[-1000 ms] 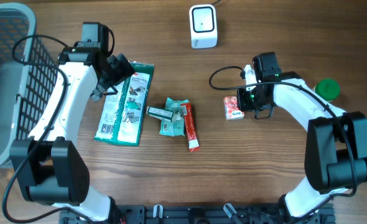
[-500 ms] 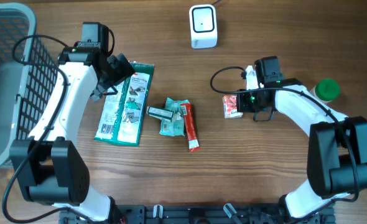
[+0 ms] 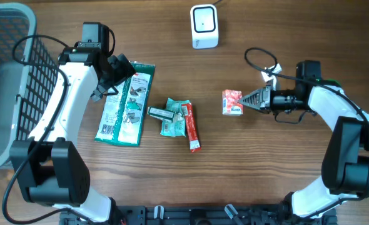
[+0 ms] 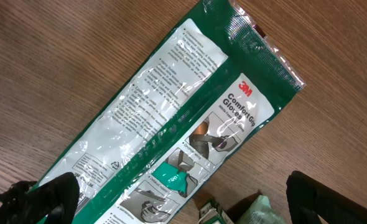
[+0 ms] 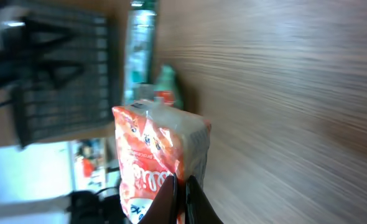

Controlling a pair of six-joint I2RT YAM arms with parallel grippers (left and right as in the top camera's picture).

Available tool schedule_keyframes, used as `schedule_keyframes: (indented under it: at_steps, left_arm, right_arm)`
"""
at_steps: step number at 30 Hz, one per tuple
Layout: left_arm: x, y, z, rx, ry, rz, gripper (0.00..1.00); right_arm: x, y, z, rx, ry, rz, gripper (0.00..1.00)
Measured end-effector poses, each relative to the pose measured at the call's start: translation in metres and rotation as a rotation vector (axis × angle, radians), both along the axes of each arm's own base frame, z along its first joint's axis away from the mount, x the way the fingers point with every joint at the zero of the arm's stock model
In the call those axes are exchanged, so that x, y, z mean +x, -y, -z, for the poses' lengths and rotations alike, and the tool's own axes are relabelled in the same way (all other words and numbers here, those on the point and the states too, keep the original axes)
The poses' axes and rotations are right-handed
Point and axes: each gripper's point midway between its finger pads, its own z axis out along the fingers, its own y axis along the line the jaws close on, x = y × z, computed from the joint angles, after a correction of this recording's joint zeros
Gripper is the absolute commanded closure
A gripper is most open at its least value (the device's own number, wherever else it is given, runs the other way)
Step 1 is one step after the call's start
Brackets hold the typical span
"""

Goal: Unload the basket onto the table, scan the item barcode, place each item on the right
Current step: 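Lift the Kleenex pack and rotate it with the right gripper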

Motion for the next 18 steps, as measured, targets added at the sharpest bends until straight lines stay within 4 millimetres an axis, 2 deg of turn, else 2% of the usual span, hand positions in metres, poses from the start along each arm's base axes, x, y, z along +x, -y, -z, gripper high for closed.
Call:
schedule_keyframes:
  at_steps: [3,5,12,14,18]
  left_arm:
    - [0.0,0.0,0.0,0.0,0.0,0.0,0.0]
    - [0.0,0.0,0.0,0.0,0.0,0.0,0.0]
    - [0.0,0.0,0.0,0.0,0.0,0.0,0.0]
    - [0.0,0.0,0.0,0.0,0.0,0.0,0.0]
    - [0.0,0.0,0.0,0.0,0.0,0.0,0.0]
  right_arm:
    - [0.001,-0.013,-0.042,0.238,0.108,-0.044,0.96]
    - [0.002,-0.014,-0.056,0.316,0.144,-0.057,0.96]
    - [-0.001,-0.015,-0.072,0.402,0.072,-0.049,0.96]
    - [-0.003,-0.016,-0.087,0.398,0.098,-0.054,0.96]
    - [-0.022,-0.018,-0.151,0.366,0.3,-0.096,0.96]
